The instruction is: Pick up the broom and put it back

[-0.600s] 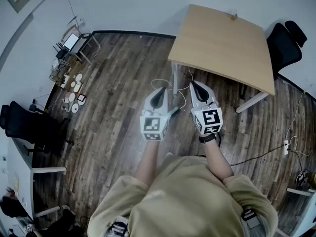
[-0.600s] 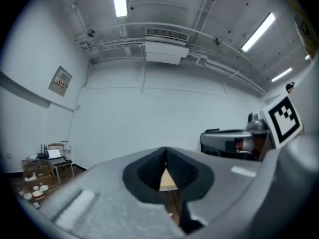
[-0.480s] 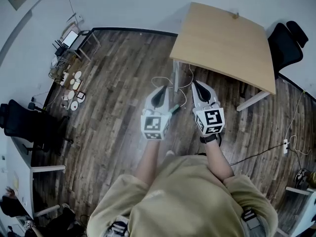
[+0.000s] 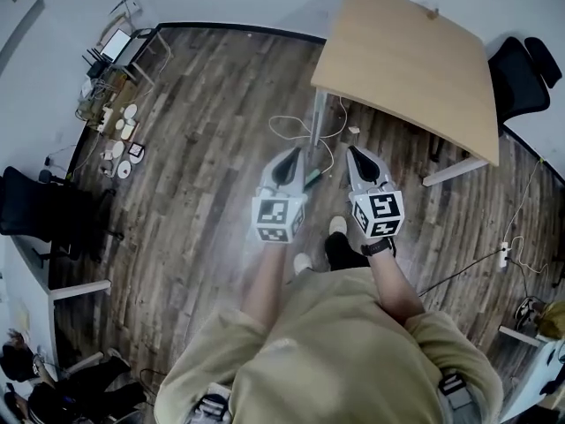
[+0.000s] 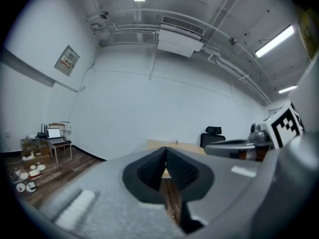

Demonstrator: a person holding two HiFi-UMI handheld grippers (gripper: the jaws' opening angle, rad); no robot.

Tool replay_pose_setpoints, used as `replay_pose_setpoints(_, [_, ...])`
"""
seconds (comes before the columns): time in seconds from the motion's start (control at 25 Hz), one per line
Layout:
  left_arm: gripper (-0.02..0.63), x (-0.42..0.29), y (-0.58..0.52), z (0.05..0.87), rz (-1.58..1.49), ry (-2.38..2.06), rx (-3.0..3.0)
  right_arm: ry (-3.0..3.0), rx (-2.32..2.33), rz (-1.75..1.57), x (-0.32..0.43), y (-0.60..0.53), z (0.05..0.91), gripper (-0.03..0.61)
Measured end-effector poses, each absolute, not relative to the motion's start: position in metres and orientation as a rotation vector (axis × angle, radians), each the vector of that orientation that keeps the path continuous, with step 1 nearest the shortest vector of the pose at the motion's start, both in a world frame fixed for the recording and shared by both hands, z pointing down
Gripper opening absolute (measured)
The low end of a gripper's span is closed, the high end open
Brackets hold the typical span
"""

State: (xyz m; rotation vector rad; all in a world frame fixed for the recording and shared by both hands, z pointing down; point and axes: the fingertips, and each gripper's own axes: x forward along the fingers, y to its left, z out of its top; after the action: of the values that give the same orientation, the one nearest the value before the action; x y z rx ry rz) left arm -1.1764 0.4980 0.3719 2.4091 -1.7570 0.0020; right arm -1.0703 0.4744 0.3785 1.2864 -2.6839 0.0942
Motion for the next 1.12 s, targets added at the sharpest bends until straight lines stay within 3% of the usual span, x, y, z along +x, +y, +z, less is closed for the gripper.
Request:
replay_pose_setpoints(0.28, [0.005,-1.199,0.428,0.395,0.108,-1.731,2.370,-2.753,1.179,0.200,-1.118,0.392,0.403,0.009])
replay_pose_setpoints(0.6, [0.005,-1.186,0.320,0.390,0.200,-1.780,2.333,-2.821,1.165,0.135,-1.117,0.286,0.393,0.008])
replay_pose_setpoints(1.12, [0.005,-1.165,0.223,0.538,0.310,-1.573,2.204,-2.527,1.152,0.539,-1.093,0.199,0.580,0.034])
